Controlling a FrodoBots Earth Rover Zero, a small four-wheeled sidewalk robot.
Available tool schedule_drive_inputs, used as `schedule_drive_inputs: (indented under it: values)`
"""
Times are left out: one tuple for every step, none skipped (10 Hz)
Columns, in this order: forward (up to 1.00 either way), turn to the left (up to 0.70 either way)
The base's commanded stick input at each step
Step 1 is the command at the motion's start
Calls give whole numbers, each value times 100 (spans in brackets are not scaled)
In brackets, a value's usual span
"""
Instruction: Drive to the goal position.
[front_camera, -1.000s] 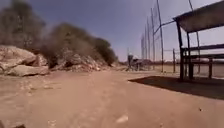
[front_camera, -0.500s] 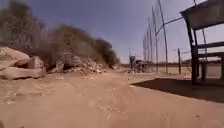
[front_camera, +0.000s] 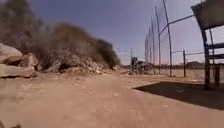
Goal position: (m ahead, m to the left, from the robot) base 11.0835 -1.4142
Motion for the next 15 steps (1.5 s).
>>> schedule_drive_inputs:
  values:
    - [100, 0]
    - [100, 0]
    - [100, 0]
    - [100, 0]
    - [100, 0]
    - [100, 0]
    - [100, 0]
    - [100, 0]
    - [100, 0]
    - [100, 0]
    - [100, 0]
    - [100, 0]
    - [100, 0]
    - [100, 0]
    - [100, 0]
